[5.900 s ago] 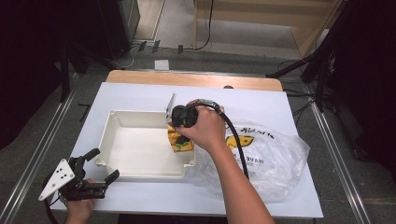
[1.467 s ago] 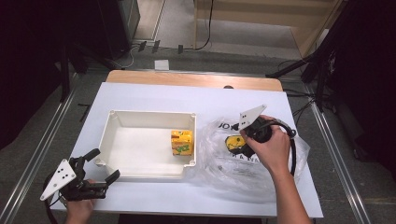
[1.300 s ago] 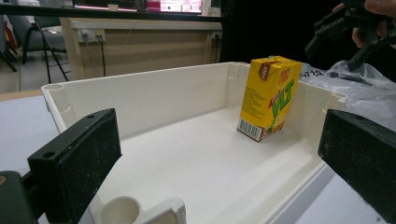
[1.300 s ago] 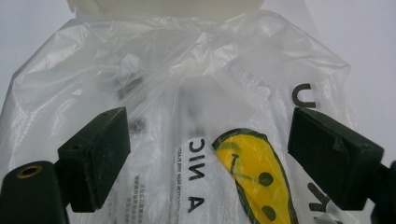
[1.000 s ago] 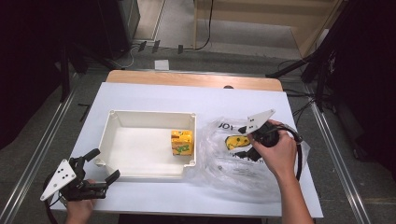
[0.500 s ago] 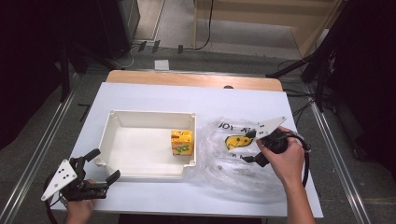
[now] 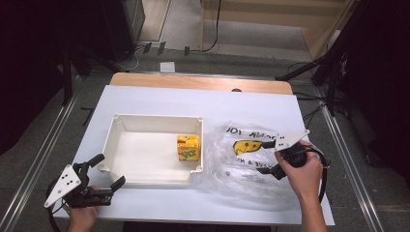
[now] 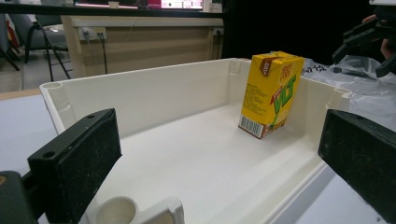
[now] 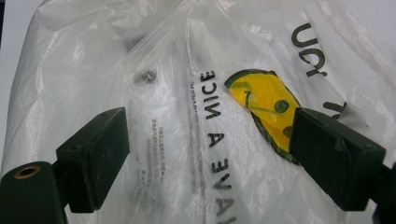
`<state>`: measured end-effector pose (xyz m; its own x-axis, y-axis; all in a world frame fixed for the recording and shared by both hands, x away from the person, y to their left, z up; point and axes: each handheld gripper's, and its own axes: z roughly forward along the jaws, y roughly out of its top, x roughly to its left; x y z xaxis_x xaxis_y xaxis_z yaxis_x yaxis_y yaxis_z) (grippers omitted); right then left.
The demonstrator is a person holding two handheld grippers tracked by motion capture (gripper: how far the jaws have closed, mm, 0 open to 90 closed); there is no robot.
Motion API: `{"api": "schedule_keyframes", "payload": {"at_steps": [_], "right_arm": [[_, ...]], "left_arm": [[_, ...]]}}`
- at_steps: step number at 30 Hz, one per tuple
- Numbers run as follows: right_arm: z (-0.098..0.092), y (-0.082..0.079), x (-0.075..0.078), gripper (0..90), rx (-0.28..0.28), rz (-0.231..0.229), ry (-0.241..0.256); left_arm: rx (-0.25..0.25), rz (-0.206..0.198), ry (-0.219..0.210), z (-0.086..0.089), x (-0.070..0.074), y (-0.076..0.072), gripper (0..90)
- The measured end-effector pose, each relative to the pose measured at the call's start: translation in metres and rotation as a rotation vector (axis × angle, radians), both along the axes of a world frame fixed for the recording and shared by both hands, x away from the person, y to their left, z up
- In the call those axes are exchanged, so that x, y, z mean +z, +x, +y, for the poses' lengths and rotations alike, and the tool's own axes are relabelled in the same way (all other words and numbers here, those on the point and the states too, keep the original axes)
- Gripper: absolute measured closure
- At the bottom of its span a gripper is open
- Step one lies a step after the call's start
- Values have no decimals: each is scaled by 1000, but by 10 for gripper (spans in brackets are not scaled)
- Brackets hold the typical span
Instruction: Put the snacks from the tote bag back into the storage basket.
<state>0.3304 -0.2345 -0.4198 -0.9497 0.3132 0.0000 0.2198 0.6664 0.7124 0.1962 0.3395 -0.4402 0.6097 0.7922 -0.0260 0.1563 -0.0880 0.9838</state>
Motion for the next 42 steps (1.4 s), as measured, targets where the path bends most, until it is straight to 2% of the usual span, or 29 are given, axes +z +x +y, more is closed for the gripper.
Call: {"api": "schedule_keyframes", "payload": {"at_steps": [2, 5, 10, 14, 25, 42], "right_arm": [[-4, -2, -2, 135, -5, 3, -1], [-9, -7, -4, 135, -10, 0, 30], [-17, -13, -9, 136, -28, -6, 46], [-23, -16, -15, 137, -49, 10, 44], [-40, -25, -23, 139, -88, 5, 66], [-66, -40, -34, 139, -168, -7, 141]], "left_arm": [[1, 0, 1, 0, 0, 0, 0], [2, 0, -1, 0, 0, 0, 0], [2, 2, 2, -1, 0, 0, 0], [4, 1, 0, 0, 0, 0, 0], [3, -2, -5, 1, 0, 0, 0], [0, -4, -16, 2, 0, 0, 0]]}}
